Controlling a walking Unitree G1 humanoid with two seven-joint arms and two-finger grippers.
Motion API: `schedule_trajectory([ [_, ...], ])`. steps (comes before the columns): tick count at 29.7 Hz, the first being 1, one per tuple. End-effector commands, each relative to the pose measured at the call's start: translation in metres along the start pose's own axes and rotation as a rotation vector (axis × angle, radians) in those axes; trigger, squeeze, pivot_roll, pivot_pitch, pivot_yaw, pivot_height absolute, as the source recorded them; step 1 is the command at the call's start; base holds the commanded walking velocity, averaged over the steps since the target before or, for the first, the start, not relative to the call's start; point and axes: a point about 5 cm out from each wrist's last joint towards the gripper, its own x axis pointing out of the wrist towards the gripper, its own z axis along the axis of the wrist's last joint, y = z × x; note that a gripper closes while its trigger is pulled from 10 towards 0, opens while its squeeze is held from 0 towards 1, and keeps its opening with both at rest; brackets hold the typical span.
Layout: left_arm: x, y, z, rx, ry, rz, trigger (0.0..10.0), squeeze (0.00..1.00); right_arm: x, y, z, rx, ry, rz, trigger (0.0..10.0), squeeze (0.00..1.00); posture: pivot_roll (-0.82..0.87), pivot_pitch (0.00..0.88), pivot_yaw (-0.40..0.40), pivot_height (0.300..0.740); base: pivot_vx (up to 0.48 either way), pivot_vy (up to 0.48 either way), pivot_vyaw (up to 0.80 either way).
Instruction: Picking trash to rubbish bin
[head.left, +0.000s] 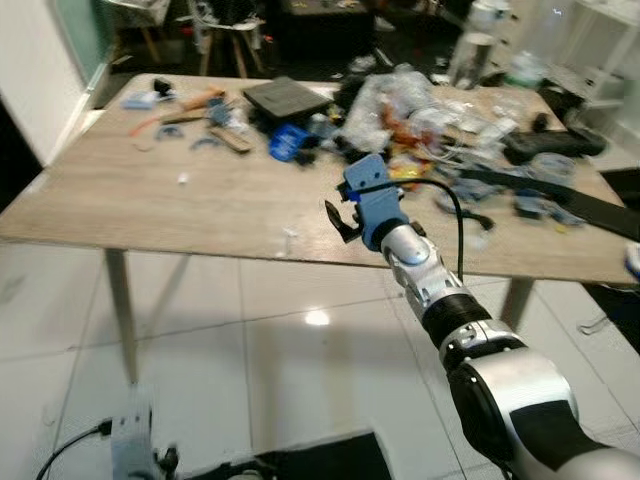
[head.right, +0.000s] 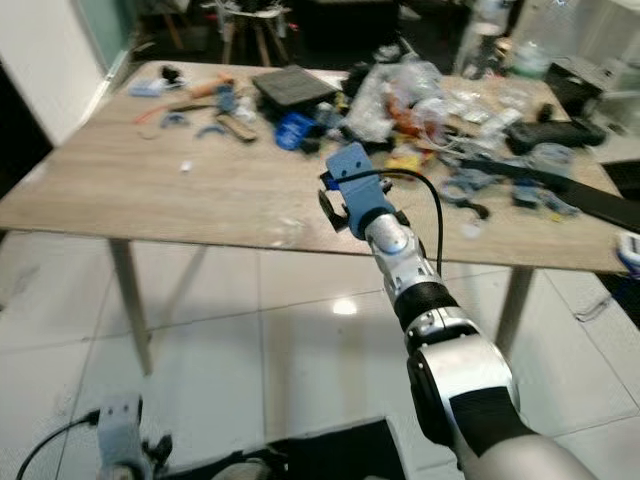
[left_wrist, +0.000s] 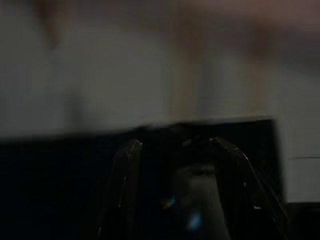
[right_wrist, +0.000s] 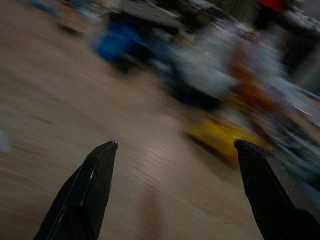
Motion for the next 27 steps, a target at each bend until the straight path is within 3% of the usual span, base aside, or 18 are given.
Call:
schedule_trajectory([
  [1, 0.001, -0.009, 0.001, -0.006, -0.009, -0.079, 10.0, 0.0, 0.0, -0.001, -0.001, -0.004, 0.01, -0.017, 10.0, 0.0, 0.02, 0.044, 0.005, 0.74, 0.398, 0.0, 0.0],
  [4, 0.004, -0.02, 0.005, 0.004, -0.023, -0.153, 10.0, 0.0, -0.001, -0.005, -0.002, -0.016, 0.009, -0.037, 10.0, 0.0, 0.0, 0.042, 0.008, 0.74, 0.399, 0.0, 0.0],
  [14, 0.005, -0.03, 0.002, 0.013, -0.016, -0.208, 10.0, 0.0, -0.002, -0.009, -0.003, -0.026, 0.015, -0.052, 10.0, 0.0, -0.01, 0.048, 0.01, 0.74, 0.405, 0.0, 0.0],
  [21, 0.003, -0.028, -0.004, 0.007, 0.003, -0.211, 10.0, 0.0, -0.004, -0.011, -0.008, -0.14, 0.051, -0.059, 10.0, 0.0, -0.01, 0.053, 0.007, 0.74, 0.412, 0.0, 0.0],
  [24, 0.001, -0.025, -0.009, 0.012, 0.024, -0.197, 10.0, 0.0, -0.007, -0.011, -0.019, -0.251, 0.118, -0.029, 10.0, 0.0, -0.01, 0.054, 0.006, 0.74, 0.4, 0.0, 0.0],
  [25, 0.0, -0.024, -0.012, 0.016, 0.04, -0.183, 10.0, 0.0, -0.008, -0.011, -0.022, -0.254, 0.135, -0.016, 10.0, 0.0, -0.01, 0.055, 0.006, 0.74, 0.281, 0.0, 0.0],
  [27, -0.002, -0.021, -0.016, 0.035, 0.058, -0.162, 10.0, 0.0, -0.009, -0.008, -0.024, -0.146, 0.128, 0.021, 10.0, 0.0, -0.01, 0.055, 0.006, 0.74, 0.0, 0.0, 0.0],
])
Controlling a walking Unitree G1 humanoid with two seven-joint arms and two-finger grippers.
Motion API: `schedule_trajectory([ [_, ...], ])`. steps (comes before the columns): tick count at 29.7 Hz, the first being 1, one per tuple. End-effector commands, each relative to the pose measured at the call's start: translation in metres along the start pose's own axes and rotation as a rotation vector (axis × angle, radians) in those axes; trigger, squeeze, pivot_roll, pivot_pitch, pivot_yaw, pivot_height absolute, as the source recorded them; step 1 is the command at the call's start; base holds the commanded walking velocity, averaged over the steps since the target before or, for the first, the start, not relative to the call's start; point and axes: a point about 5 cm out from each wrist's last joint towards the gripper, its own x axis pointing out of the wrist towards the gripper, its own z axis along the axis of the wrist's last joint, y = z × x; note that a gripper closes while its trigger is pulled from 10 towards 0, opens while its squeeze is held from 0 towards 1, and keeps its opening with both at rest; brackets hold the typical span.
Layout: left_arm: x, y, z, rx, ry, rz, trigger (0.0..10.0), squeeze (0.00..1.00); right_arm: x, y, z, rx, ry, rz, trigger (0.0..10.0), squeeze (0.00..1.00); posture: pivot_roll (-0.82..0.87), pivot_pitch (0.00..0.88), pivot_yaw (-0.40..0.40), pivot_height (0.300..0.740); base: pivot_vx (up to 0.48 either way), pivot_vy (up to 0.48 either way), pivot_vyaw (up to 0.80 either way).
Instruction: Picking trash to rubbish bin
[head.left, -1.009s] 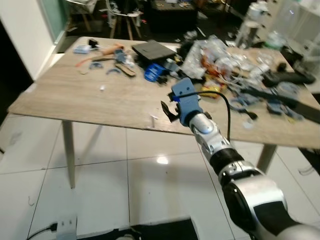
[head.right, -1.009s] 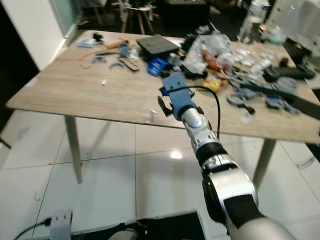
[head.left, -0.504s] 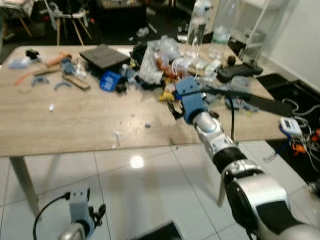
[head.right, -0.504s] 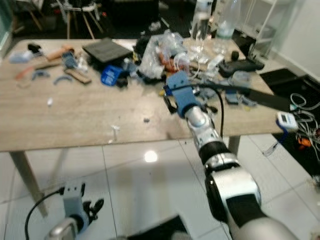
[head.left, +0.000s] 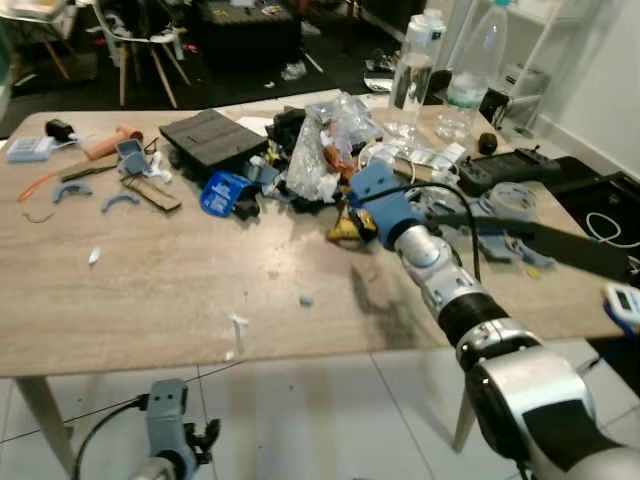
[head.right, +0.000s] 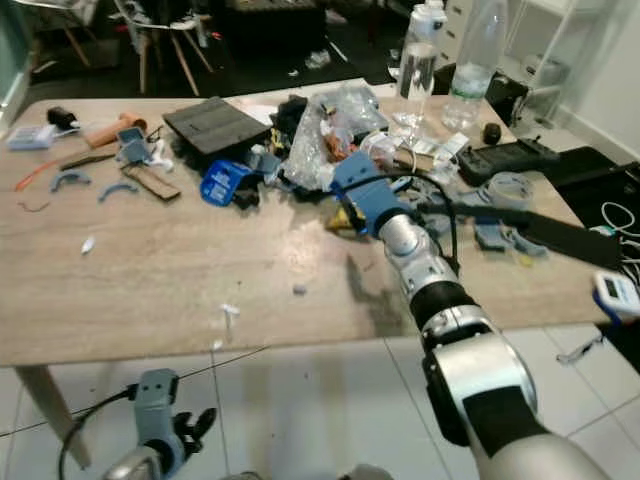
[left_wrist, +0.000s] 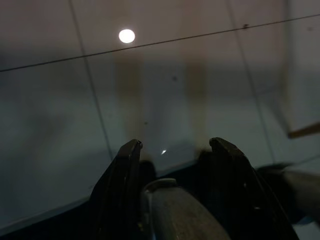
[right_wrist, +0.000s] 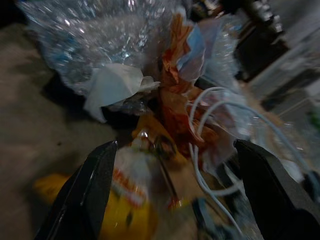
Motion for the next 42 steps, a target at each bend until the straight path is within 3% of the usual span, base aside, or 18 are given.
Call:
schedule_trajectory([
  [1, -0.004, 0.002, -0.013, 0.011, 0.055, 0.017, 10.0, 0.0, -0.003, 0.002, -0.01, 0.068, 0.034, 0.032, 10.0, 0.0, -0.01, 0.055, 0.006, 0.74, 0.0, 0.0, 0.0],
  [4, -0.007, 0.003, -0.02, 0.049, 0.084, 0.028, 10.0, 0.0, -0.004, 0.002, -0.011, 0.235, 0.017, 0.028, 10.0, 0.0, -0.02, 0.056, 0.008, 0.74, 0.0, 0.0, 0.0],
  [6, -0.009, 0.003, -0.023, 0.061, 0.096, 0.03, 10.0, 0.0, -0.004, 0.0, -0.012, 0.277, 0.026, 0.014, 10.0, 0.0, -0.02, 0.056, 0.008, 0.74, 0.0, 0.0, 0.0],
  [9, -0.013, 0.004, -0.033, 0.104, 0.139, 0.032, 10.0, 0.0, -0.005, 0.005, -0.021, 0.482, 0.094, 0.003, 10.0, 0.0, -0.02, 0.058, 0.008, 0.74, 0.0, 0.0, 0.0],
  [10, -0.013, 0.004, -0.033, 0.104, 0.139, 0.032, 10.0, 0.0, -0.005, 0.005, -0.021, 0.482, 0.094, 0.003, 10.0, 0.0, -0.02, 0.058, 0.008, 0.74, 0.0, 0.0, 0.0],
  [13, -0.015, 0.004, -0.038, 0.128, 0.16, 0.027, 10.0, 0.0, -0.007, 0.026, -0.027, 0.677, 0.159, 0.093, 10.0, 0.0, -0.02, 0.057, 0.007, 0.74, 0.0, 0.0, 0.0],
  [14, -0.015, 0.004, -0.038, 0.128, 0.16, 0.027, 10.0, 0.0, -0.007, 0.026, -0.027, 0.677, 0.159, 0.093, 10.0, 0.0, -0.02, 0.057, 0.007, 0.74, 0.0, 0.0, 0.0],
  [15, -0.015, 0.002, -0.039, 0.144, 0.166, 0.019, 10.0, 0.0, -0.007, 0.04, -0.027, 0.761, 0.198, 0.154, 10.0, 0.0, -0.02, 0.055, 0.006, 0.74, 0.0, 0.0, 0.0],
  [17, -0.015, 0.002, -0.039, 0.144, 0.166, 0.019, 10.0, 0.0, -0.007, 0.04, -0.027, 0.761, 0.198, 0.154, 10.0, 0.0, -0.02, 0.055, 0.006, 0.74, 0.0, 0.0, 0.0],
  [22, -0.014, 0.0, -0.037, 0.157, 0.163, 0.008, 10.0, 0.0, -0.011, 0.07, -0.031, 0.82, 0.337, 0.231, 10.0, 0.0, -0.02, 0.048, 0.004, 0.74, 0.0, 0.0, 0.0],
  [27, -0.013, 0.0, -0.037, 0.163, 0.167, 0.007, 10.0, 0.0, -0.014, 0.077, -0.037, 0.757, 0.429, 0.247, 10.0, 0.0, -0.02, 0.042, 0.003, 0.74, 0.0, 0.0, 0.0],
  [29, -0.014, 0.0, -0.038, 0.164, 0.17, 0.009, 10.0, 0.0, -0.016, 0.077, -0.041, 0.718, 0.457, 0.253, 10.0, 0.0, -0.02, 0.041, 0.003, 0.74, 0.0, 0.0, 0.0],
  [32, -0.016, 0.002, -0.042, 0.159, 0.181, 0.016, 10.0, 0.0, -0.026, 0.079, -0.058, 0.458, 0.524, 0.306, 9.6, 0.0, -0.02, 0.046, 0.003, 0.74, 0.0, 0.0, 0.0],
  [33, -0.016, 0.002, -0.042, 0.159, 0.181, 0.016, 10.0, 0.0, -0.026, 0.079, -0.058, 0.458, 0.524, 0.306, 9.6, 0.0, -0.02, 0.046, 0.003, 0.74, 0.0, 0.0, 0.0],
  [34, -0.016, 0.002, -0.042, 0.158, 0.182, 0.017, 10.0, 0.0, -0.027, 0.079, -0.058, 0.445, 0.527, 0.313, 4.4, 0.0, -0.02, 0.046, 0.003, 0.74, 0.0, 0.0, 0.0],
  [36, -0.016, 0.002, -0.042, 0.157, 0.182, 0.018, 10.0, 0.0, -0.028, 0.079, -0.06, 0.43, 0.53, 0.32, 4.4, 0.0, -0.02, 0.047, 0.003, 0.74, 0.0, 0.0, 0.0],
  [37, -0.016, 0.002, -0.042, 0.155, 0.182, 0.018, 10.0, 0.0, -0.029, 0.079, -0.061, 0.394, 0.536, 0.321, 0.0, 0.0, -0.02, 0.05, 0.003, 0.74, 0.0, 0.0, 0.0],
  [42, -0.017, 0.002, -0.043, 0.149, 0.183, 0.021, 10.0, 0.0, -0.032, 0.08, -0.064, 0.367, 0.547, 0.349, 0.0, 0.0, -0.02, 0.055, 0.004, 0.74, 0.0, 0.0, 0.0],
])
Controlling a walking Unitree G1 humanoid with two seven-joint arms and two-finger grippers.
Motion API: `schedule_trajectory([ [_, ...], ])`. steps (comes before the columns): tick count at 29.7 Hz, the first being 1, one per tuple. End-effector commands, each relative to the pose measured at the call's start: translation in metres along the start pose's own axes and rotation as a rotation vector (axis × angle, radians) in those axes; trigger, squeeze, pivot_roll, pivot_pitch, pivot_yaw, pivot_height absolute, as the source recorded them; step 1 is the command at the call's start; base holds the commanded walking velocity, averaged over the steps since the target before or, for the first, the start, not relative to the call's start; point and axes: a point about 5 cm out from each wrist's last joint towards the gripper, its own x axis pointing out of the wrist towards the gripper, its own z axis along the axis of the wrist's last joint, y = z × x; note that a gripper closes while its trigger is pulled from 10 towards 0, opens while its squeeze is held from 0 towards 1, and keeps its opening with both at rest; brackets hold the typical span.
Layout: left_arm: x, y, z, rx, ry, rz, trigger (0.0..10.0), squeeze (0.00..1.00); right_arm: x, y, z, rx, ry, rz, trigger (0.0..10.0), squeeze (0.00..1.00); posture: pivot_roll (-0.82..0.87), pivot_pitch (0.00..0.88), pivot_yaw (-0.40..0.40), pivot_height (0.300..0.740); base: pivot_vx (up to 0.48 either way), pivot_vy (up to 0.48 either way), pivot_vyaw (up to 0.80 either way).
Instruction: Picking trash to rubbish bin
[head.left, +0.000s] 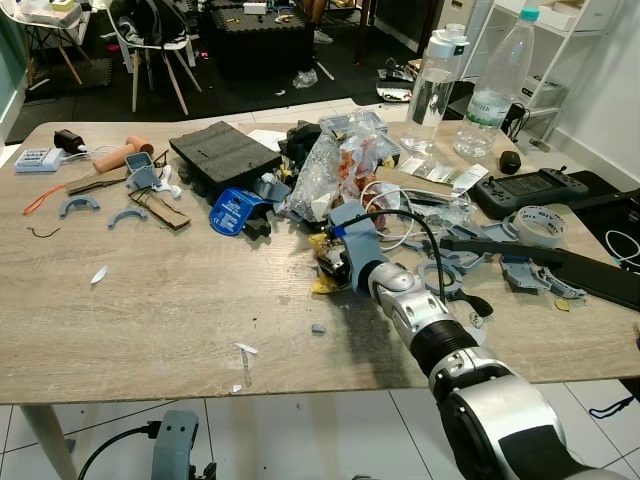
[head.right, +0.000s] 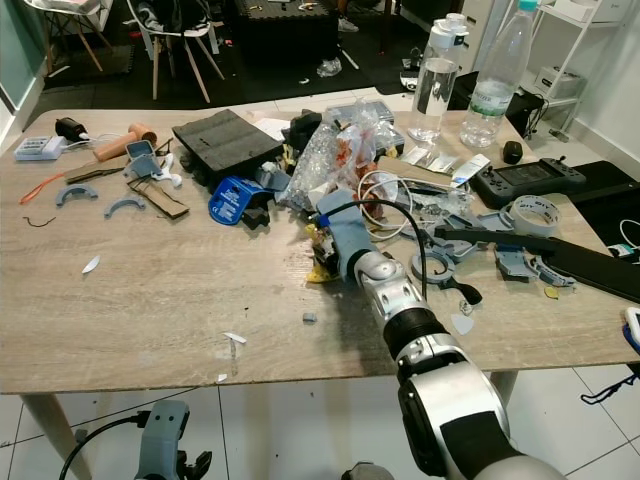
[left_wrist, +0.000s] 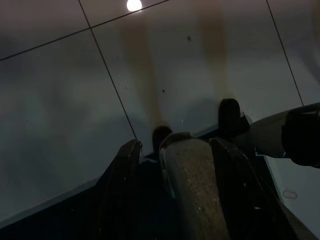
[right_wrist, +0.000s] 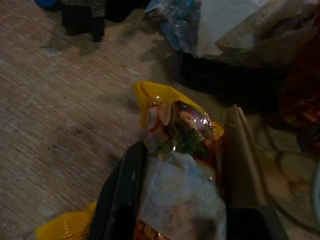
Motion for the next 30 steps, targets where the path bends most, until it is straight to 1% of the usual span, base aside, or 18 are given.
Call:
schedule_trajectory([
  [1, -0.003, 0.002, -0.006, -0.007, 0.02, 0.01, 10.0, 0.0, -0.001, 0.0, -0.028, 0.014, 0.116, 0.006, 0.0, 0.0, -0.02, 0.054, 0.004, 0.74, 0.0, 0.0, 0.0],
  [4, -0.002, 0.002, -0.006, -0.008, 0.02, 0.011, 10.0, 0.0, -0.001, -0.002, -0.019, 0.047, 0.049, 0.006, 0.0, 0.0, -0.02, 0.053, 0.004, 0.74, 0.0, 0.0, 0.0],
  [5, -0.002, 0.003, -0.006, -0.008, 0.019, 0.012, 10.0, 0.0, -0.002, -0.004, -0.003, 0.097, -0.058, 0.021, 0.0, 0.0, -0.02, 0.053, 0.005, 0.74, 0.0, 0.0, 0.0],
  [7, -0.002, 0.003, -0.005, -0.008, 0.019, 0.012, 10.0, 0.0, -0.005, -0.007, 0.015, 0.161, -0.18, 0.027, 0.0, 0.0, -0.02, 0.052, 0.005, 0.74, 0.0, 0.0, 0.0],
  [8, -0.002, 0.003, -0.005, -0.007, 0.019, 0.014, 10.0, 0.0, -0.009, -0.011, 0.035, 0.235, -0.305, 0.02, 0.0, 0.0, -0.02, 0.052, 0.005, 0.74, 0.0, 0.0, 0.0],
  [10, -0.002, 0.003, -0.005, -0.011, 0.017, 0.02, 10.0, 0.0, -0.016, -0.011, 0.057, 0.325, -0.447, 0.092, 0.0, 0.0, -0.02, 0.049, 0.008, 0.74, 0.0, 0.0, 0.0],
  [11, -0.002, 0.003, -0.005, -0.011, 0.017, 0.02, 10.0, 0.0, -0.016, -0.011, 0.057, 0.325, -0.447, 0.092, 0.0, 0.0, -0.02, 0.049, 0.008, 0.74, 0.0, 0.0, 0.0],
  [14, -0.002, 0.004, -0.004, -0.032, 0.01, 0.034, 10.0, 0.0, -0.024, -0.007, 0.075, 0.401, -0.564, 0.189, 0.0, 0.0, -0.02, 0.049, 0.008, 0.74, 0.0, 0.0, 0.0],
  [15, -0.002, 0.01, -0.002, -0.071, 0.001, 0.08, 10.0, 0.0, -0.03, 0.0, 0.086, 0.458, -0.629, 0.303, 1.8, 0.0, -0.02, 0.046, 0.006, 0.74, 0.0, 0.0, 0.0],
  [16, -0.003, 0.014, 0.0, -0.103, -0.006, 0.119, 10.0, 0.0, -0.037, 0.006, 0.094, 0.489, -0.682, 0.401, 3.6, 0.0, -0.01, 0.045, 0.005, 0.74, 0.0, 0.0, 0.0],
  [17, -0.004, 0.02, 0.002, -0.144, -0.013, 0.167, 10.0, 0.0, -0.044, 0.015, 0.1, 0.481, -0.727, 0.513, 10.0, 0.0, -0.01, 0.045, 0.005, 0.74, 0.0, 0.0, 0.0],
  [19, -0.005, 0.027, 0.002, -0.201, -0.014, 0.222, 10.0, 0.0, -0.054, 0.029, 0.104, 0.438, -0.764, 0.649, 10.0, 0.0, -0.01, 0.041, 0.003, 0.74, 0.0, 0.0, 0.0],
  [21, -0.006, 0.03, 0.001, -0.233, -0.008, 0.248, 10.0, 0.0, -0.058, 0.042, 0.103, 0.381, -0.772, 0.736, 10.0, 0.0, -0.01, 0.039, 0.003, 0.74, 0.0, 0.0, 0.0],
  [22, -0.006, 0.03, 0.001, -0.233, -0.008, 0.248, 10.0, 0.0, -0.058, 0.042, 0.103, 0.381, -0.772, 0.736, 10.0, 0.0, -0.01, 0.039, 0.003, 0.74, 0.0, 0.0, 0.0],
  [23, -0.008, 0.033, -0.003, -0.237, 0.015, 0.274, 10.0, 0.0, -0.061, 0.056, 0.097, 0.314, -0.756, 0.815, 10.0, 0.0, 0.0, 0.037, 0.003, 0.74, 0.0, 0.0, 0.0],
  [24, -0.008, 0.033, -0.003, -0.237, 0.015, 0.274, 10.0, 0.0, -0.061, 0.056, 0.097, 0.314, -0.756, 0.815, 10.0, 0.0, 0.0, 0.037, 0.003, 0.74, 0.0, 0.0, 0.0],
  [27, -0.01, 0.034, -0.009, -0.241, 0.043, 0.293, 10.0, 0.0, -0.062, 0.064, 0.094, 0.291, -0.74, 0.863, 10.0, 0.0, 0.0, 0.034, 0.005, 0.74, 0.0, 0.0, 0.0],
  [30, -0.013, 0.033, -0.018, -0.25, 0.076, 0.308, 10.0, 0.0, -0.064, 0.068, 0.092, 0.283, -0.723, 0.88, 10.0, 0.0, 0.0, 0.033, 0.008, 0.74, -0.352, 0.0, 0.0],
])
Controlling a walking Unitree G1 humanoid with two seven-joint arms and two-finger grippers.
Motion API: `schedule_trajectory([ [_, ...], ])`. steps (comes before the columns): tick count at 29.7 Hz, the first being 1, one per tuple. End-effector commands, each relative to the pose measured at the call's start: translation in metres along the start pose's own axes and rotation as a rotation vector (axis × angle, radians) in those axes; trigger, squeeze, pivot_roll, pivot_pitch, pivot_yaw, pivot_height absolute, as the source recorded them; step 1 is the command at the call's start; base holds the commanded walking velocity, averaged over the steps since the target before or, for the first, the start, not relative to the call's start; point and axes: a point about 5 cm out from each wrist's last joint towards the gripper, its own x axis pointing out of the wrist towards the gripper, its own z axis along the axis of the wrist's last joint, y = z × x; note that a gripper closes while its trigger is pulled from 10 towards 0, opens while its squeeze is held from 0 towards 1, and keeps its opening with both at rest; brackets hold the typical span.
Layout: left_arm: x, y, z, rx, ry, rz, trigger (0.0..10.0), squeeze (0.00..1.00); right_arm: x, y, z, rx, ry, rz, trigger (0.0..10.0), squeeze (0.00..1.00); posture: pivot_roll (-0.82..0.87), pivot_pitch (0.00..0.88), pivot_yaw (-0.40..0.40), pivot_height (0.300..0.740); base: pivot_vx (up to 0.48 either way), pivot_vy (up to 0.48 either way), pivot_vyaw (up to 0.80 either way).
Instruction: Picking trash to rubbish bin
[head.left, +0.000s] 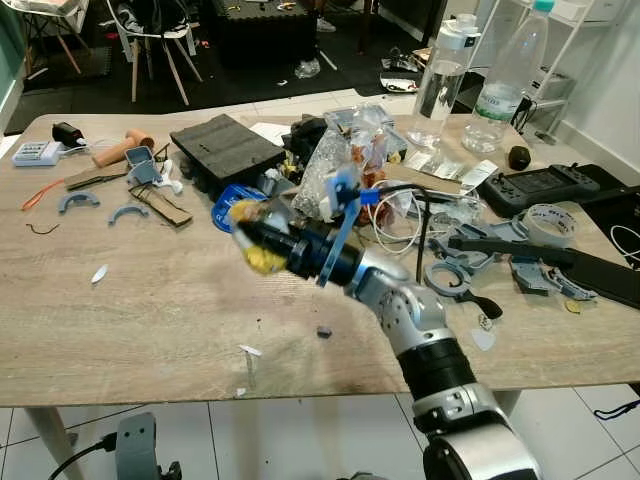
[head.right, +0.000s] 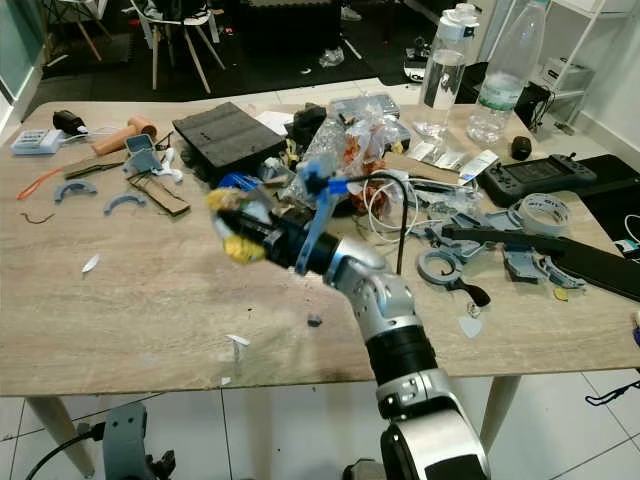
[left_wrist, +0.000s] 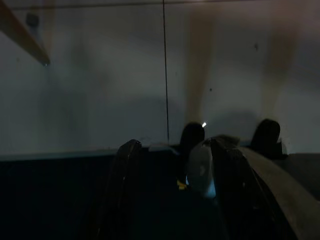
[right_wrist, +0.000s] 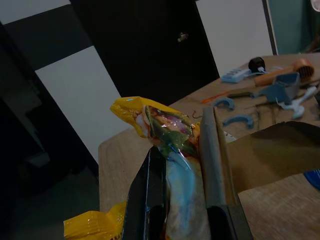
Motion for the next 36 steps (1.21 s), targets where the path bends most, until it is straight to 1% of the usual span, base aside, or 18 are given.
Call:
schedule_trajectory([
  [1, -0.003, 0.005, -0.012, -0.005, 0.048, 0.023, 10.0, 0.0, 0.0, 0.003, -0.002, 0.012, 0.016, 0.017, 10.0, 0.0, 0.0, 0.033, 0.008, 0.74, -0.375, 0.0, 0.0],
  [5, -0.006, 0.008, -0.021, -0.006, 0.079, 0.038, 10.0, 0.0, -0.001, 0.005, -0.005, 0.008, 0.036, 0.023, 10.0, 0.0, 0.01, 0.032, 0.007, 0.74, -0.429, 0.0, 0.0],
  [9, -0.009, 0.01, -0.029, -0.009, 0.105, 0.049, 10.0, 0.0, -0.001, 0.004, -0.014, -0.008, 0.082, 0.005, 10.0, 0.0, 0.02, 0.032, 0.003, 0.74, -0.435, 0.0, 0.0],
  [17, -0.01, 0.012, -0.033, -0.009, 0.117, 0.055, 10.0, 0.0, -0.002, 0.002, -0.025, -0.017, 0.142, -0.024, 10.0, 0.0, 0.03, 0.028, -0.004, 0.74, -0.446, 0.0, 0.0],
  [21, -0.011, 0.012, -0.034, -0.005, 0.121, 0.055, 10.0, 0.0, -0.004, -0.002, -0.035, -0.039, 0.205, -0.048, 10.0, 0.0, 0.03, 0.023, -0.006, 0.74, -0.48, 0.0, 0.0],
  [22, -0.011, 0.012, -0.034, -0.005, 0.121, 0.055, 10.0, 0.0, -0.004, -0.002, -0.035, -0.039, 0.205, -0.048, 10.0, 0.0, 0.03, 0.023, -0.006, 0.74, -0.48, 0.0, 0.0],
  [24, -0.011, 0.012, -0.035, -0.004, 0.123, 0.056, 10.0, 0.0, -0.004, -0.003, -0.041, -0.051, 0.235, -0.054, 10.0, 0.0, 0.04, 0.02, -0.008, 0.74, -0.457, 0.0, 0.0],
  [25, -0.011, 0.013, -0.035, -0.005, 0.123, 0.057, 10.0, 0.0, -0.006, -0.003, -0.047, -0.052, 0.267, -0.049, 10.0, 0.0, 0.04, 0.02, -0.008, 0.74, -0.48, 0.0, 0.0],
  [26, -0.011, 0.013, -0.035, -0.003, 0.123, 0.057, 10.0, 0.0, -0.009, -0.003, -0.057, -0.066, 0.324, -0.043, 10.0, 0.0, 0.05, 0.018, -0.01, 0.74, -0.435, 0.0, 0.0],
  [28, -0.011, 0.013, -0.035, -0.003, 0.124, 0.057, 10.0, 0.0, -0.011, -0.003, -0.063, -0.075, 0.357, -0.044, 10.0, 0.0, 0.05, 0.018, -0.01, 0.74, -0.439, 0.0, 0.0],
  [29, -0.011, 0.013, -0.036, -0.003, 0.124, 0.056, 10.0, 0.0, -0.019, -0.008, -0.08, -0.09, 0.44, -0.083, 10.0, 0.0, 0.05, 0.015, -0.012, 0.74, -0.48, 0.0, 0.0],
  [31, -0.012, 0.013, -0.036, -0.003, 0.125, 0.055, 10.0, 0.0, -0.026, -0.012, -0.092, -0.095, 0.491, -0.118, 10.0, 0.0, 0.05, 0.015, -0.012, 0.74, -0.457, 0.0, 0.0],
  [33, -0.012, 0.013, -0.036, -0.003, 0.127, 0.055, 10.0, 0.0, -0.038, -0.019, -0.109, -0.071, 0.553, -0.202, 10.0, 0.0, 0.05, 0.015, -0.012, 0.74, -0.435, 0.0, 0.0],
  [34, -0.012, 0.013, -0.037, -0.003, 0.129, 0.054, 10.0, 0.0, -0.051, -0.025, -0.124, -0.057, 0.606, -0.289, 10.0, 0.0, 0.06, 0.018, -0.013, 0.74, -0.435, 0.0, 0.0],
  [36, -0.012, 0.013, -0.038, -0.004, 0.132, 0.053, 10.0, 0.0, -0.072, -0.03, -0.142, -0.044, 0.686, -0.413, 10.0, 0.0, 0.06, 0.02, -0.012, 0.74, -0.435, 0.0, 0.0],
])
